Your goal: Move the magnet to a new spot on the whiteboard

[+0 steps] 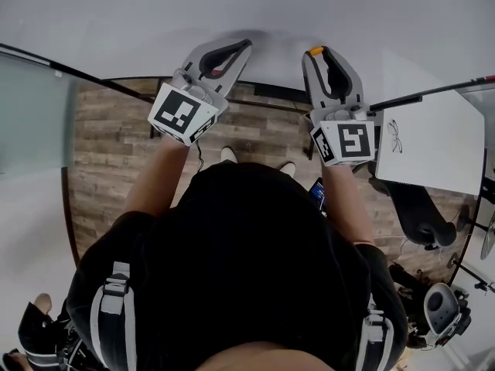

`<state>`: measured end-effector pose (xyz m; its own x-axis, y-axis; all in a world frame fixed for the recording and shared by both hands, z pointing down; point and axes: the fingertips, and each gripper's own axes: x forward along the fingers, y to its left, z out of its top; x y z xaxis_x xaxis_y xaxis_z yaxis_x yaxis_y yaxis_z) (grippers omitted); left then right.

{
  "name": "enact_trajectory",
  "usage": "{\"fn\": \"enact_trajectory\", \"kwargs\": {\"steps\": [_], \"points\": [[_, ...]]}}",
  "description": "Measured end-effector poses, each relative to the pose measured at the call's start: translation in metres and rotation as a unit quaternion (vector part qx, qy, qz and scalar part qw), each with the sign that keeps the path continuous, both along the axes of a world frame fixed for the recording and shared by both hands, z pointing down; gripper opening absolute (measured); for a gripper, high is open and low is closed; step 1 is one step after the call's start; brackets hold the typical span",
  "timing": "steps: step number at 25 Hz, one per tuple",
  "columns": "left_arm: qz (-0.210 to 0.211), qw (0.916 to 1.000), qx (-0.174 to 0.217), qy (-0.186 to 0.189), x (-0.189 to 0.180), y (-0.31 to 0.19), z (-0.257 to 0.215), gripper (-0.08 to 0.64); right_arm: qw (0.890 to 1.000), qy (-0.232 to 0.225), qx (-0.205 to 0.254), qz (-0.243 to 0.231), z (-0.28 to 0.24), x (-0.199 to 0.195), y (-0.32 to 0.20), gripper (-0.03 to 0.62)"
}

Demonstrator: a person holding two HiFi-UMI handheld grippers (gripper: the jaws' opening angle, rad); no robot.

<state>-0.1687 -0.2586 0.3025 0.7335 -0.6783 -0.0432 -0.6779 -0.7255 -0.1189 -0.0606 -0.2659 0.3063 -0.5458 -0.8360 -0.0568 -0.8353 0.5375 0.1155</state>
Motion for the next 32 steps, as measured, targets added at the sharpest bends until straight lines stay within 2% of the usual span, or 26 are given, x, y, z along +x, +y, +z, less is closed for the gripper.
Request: {"fn": "enact_trajectory", "kwargs": {"steps": [6,11,23,32], "points": [[-0.006,1.0000,-0.002,0.004,-0.034,-0.013,0.003,0.005,1.000,0.015,-0.009,0.023,0.008,-0.032,-0.016,0.121],[-0.006,0.9998,-0.014,0.016,-0.049,-0.025,0.013,0.005,0.999,0.014,-0.013,0.051,0.013,-0.047,-0.033,0.121],[0.021,0.9993,-0.012,0.028,-0.050,-0.042,0.015,0.005,0.990,0.021,0.000,0.137,0.010,-0.052,-0.060,0.121],[0.041,0.9986,-0.010,0.031,-0.049,-0.049,0.014,0.005,0.981,0.051,0.020,0.186,0.011,-0.052,-0.063,0.123]]}}
